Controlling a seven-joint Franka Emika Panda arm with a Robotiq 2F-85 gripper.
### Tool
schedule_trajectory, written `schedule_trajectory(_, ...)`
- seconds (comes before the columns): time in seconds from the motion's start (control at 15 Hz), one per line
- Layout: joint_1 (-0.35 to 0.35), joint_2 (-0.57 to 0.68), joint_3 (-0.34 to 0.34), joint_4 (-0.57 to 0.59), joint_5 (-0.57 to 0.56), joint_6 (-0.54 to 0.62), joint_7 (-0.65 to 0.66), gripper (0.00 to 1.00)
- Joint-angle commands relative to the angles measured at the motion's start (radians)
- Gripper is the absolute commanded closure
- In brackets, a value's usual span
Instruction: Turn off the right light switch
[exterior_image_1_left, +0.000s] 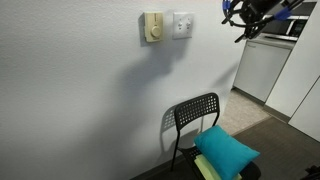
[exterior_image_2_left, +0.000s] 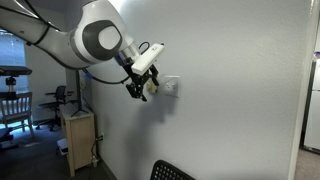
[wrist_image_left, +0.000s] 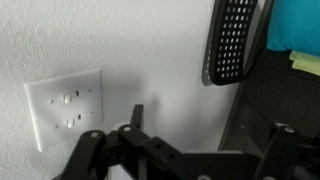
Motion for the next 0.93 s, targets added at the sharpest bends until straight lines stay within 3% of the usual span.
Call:
schedule_trajectory(0.0, 0.201, 0.073, -0.174, 0.129, 0.160, -0.076, -0.266, 0.00)
schedule_trajectory(0.13, 0.217, 0.110, -0.207, 0.208, 0.245, -0.126, -0.397, 0.00)
schedule_trajectory(0.2, 0.098, 0.139, -0.100, 0.244, 0.315, -0.146, -0.469, 0.00)
schedule_trajectory(0.27, 0.069, 0.162, -0.081, 0.280, 0.329, -0.153, -0.491, 0.00)
schedule_trajectory(0.6, -0.119, 0.296, 0.093, 0.400, 0.250, -0.092, -0.448, 0.00)
schedule_trajectory(0.87, -0.194, 0.378, 0.183, 0.462, 0.198, -0.064, -0.408, 0.00)
